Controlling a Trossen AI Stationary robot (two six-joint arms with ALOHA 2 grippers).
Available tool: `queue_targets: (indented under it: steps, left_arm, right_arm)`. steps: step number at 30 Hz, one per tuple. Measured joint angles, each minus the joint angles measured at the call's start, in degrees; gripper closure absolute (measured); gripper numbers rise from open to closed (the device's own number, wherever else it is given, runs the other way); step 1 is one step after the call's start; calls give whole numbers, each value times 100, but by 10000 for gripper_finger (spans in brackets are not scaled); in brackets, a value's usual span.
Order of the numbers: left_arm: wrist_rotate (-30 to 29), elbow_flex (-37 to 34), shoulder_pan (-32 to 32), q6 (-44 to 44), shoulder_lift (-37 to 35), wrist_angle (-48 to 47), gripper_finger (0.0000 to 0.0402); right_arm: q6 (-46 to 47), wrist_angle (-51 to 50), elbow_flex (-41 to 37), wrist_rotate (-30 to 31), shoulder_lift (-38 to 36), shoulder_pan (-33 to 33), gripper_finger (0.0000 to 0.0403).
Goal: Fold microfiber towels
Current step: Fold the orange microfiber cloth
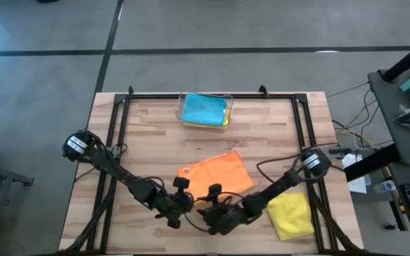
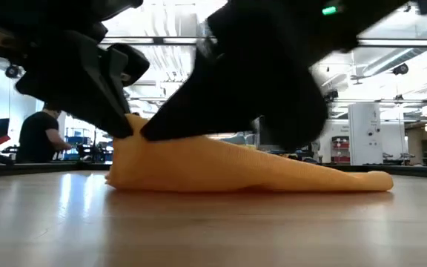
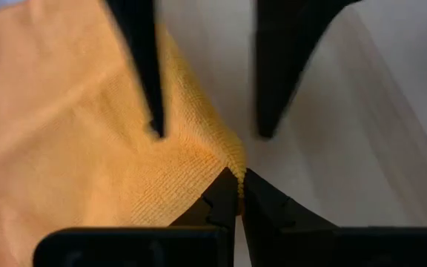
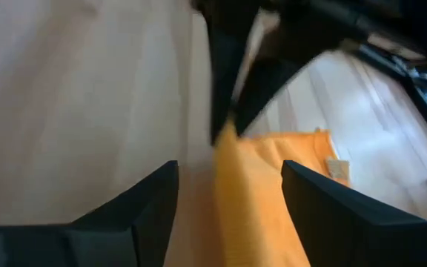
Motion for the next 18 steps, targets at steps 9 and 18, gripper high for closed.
queue_targets:
  steps: [9, 18]
  left_arm:
    - [211, -8, -2, -146, -2, 22, 402]
    - [214, -8, -2, -186, -2, 146, 402]
  right_arm:
    - [185, -1142, 916, -83, 375, -120, 207]
    - [178, -1122, 911, -298, 414, -143, 240]
